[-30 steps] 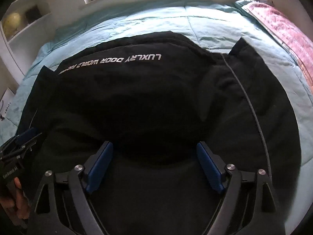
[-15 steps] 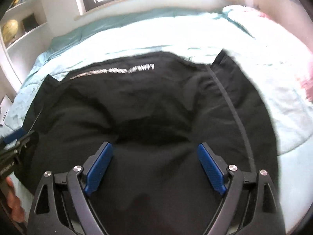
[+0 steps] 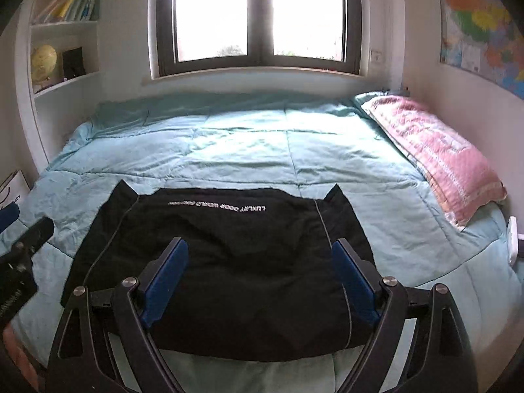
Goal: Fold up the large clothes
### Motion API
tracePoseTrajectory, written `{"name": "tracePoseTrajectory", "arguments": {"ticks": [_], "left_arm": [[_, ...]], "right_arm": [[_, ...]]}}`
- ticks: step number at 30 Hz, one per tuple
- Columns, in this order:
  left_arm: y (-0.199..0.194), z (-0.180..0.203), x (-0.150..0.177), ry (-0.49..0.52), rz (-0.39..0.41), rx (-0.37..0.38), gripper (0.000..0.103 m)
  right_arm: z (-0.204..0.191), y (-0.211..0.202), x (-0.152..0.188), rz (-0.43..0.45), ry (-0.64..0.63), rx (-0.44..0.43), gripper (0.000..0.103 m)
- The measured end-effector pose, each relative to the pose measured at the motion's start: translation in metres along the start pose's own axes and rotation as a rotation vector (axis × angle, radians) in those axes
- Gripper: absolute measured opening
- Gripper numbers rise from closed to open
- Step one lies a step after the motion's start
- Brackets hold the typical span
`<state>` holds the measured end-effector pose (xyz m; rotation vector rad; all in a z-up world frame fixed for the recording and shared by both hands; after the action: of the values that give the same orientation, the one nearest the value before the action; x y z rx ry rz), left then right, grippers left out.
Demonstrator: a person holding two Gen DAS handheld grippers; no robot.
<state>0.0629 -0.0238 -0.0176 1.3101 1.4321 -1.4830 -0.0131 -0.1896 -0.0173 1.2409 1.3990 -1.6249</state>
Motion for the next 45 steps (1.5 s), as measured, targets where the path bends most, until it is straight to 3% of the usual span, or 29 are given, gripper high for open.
{"name": "tracePoseTrajectory", "arguments": {"ticks": [8, 16, 24, 45], "left_arm": [[-0.013, -0.003, -0.016, -0.011, 0.047, -0.008, 0.074], [-0.006, -0.008, -0.003, -0.038, -0.015, -0.019, 0.074], [-0.007, -0.005, -0.001, -0.032, -0.014, -0.016, 0.074], [0.001, 0.009, 0.013, -0.045, -0.071, 0.065, 0.074]], "right_arm": [[0.001, -0.023, -0.015, 0.028, 0.004, 0.014, 0.091], [0.000, -0.018, -0.008, 0.002, -0.016, 0.027, 0.091], [0.001, -0.018, -0.009, 0.004, -0.025, 0.037, 0.091], [0.007, -0.009, 0.001, -0.022, -0.026, 0.033, 0.091]]}}
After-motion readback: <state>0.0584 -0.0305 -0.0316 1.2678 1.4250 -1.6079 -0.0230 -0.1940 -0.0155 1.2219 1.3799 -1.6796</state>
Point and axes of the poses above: each gripper's, at about its wrist camera, not at the fingertips, and y roughly the way its jaws point, z to its right, x to its underside, the point moved 9 cm from there along y, roughly the way its jaws point, and after that the axes turned 14 degrees about z, right-handed, at the moved point
